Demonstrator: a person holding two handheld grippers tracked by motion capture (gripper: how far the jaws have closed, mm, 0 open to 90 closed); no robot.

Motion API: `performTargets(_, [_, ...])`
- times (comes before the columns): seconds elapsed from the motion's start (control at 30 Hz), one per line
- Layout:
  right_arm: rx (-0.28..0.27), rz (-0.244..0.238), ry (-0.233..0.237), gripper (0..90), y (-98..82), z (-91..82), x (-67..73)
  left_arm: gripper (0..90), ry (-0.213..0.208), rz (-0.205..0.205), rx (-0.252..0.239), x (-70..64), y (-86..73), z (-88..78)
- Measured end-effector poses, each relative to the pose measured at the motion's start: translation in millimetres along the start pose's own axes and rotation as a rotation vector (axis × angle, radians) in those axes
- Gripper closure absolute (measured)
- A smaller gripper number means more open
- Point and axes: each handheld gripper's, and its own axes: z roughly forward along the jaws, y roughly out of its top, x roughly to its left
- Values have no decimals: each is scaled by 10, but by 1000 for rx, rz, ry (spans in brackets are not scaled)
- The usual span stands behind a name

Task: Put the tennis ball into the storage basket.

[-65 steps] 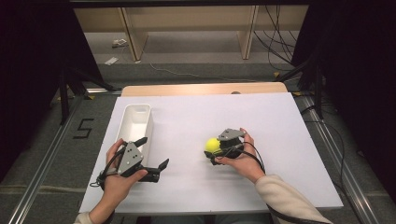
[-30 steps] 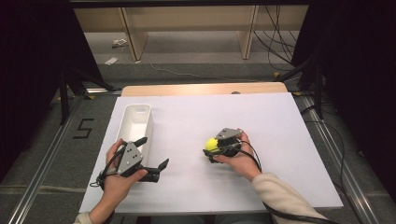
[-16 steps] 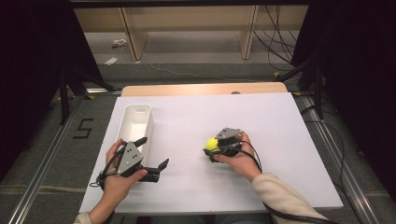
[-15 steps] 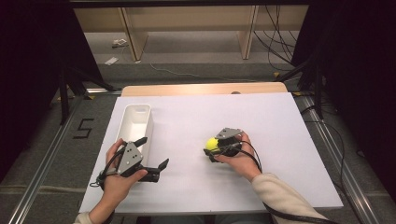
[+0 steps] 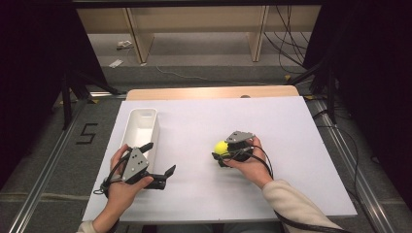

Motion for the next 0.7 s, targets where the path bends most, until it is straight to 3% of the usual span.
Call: performTargets(0.7, [-49,12,-9,266,114,-117,-3,0,-1,-3,-6,-5,7,-3])
